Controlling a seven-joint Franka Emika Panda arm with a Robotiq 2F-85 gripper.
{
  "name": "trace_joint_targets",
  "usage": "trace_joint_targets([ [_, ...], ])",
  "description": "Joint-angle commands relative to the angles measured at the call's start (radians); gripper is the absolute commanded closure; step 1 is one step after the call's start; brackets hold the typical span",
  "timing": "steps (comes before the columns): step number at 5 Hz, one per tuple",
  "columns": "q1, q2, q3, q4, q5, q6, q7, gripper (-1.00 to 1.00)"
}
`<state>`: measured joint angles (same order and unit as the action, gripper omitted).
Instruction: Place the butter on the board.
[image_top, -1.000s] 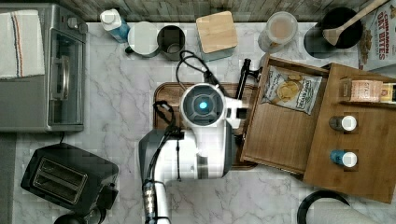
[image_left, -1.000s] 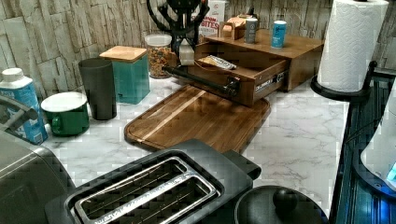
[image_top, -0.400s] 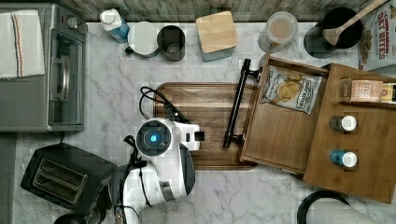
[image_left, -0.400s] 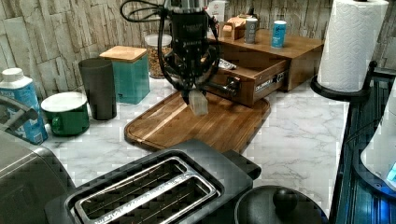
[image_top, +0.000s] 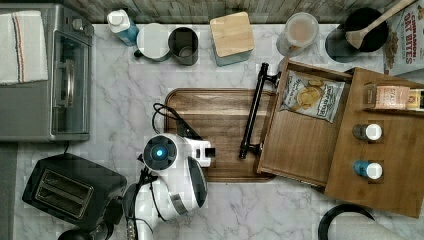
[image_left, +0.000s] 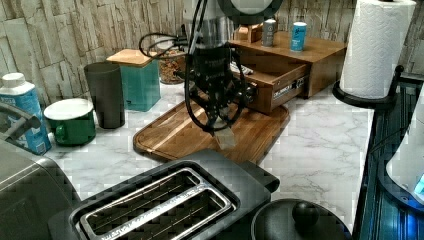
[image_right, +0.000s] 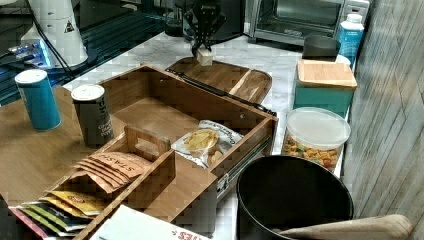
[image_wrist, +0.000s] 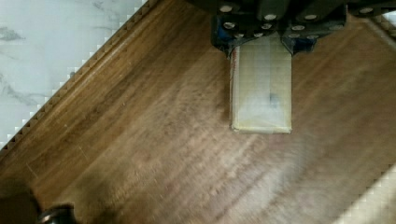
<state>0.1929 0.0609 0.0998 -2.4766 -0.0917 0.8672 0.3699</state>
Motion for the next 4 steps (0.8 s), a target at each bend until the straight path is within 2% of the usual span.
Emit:
trace_joint_targets([
  [1, 0.001, 0.004, 0.021, 0.049, 0.134, 0.118, -0.024, 1.0],
  [2, 0.005, 0.015, 0.017, 0.057, 0.137, 0.112, -0.013, -1.0],
  [3, 0.004, 0.039, 0.007, 0.08, 0.088, 0.076, 0.018, -1.0],
  [4, -0.005, 0.049, 0.0, 0.107, 0.106, 0.012, -0.004, -1.0],
])
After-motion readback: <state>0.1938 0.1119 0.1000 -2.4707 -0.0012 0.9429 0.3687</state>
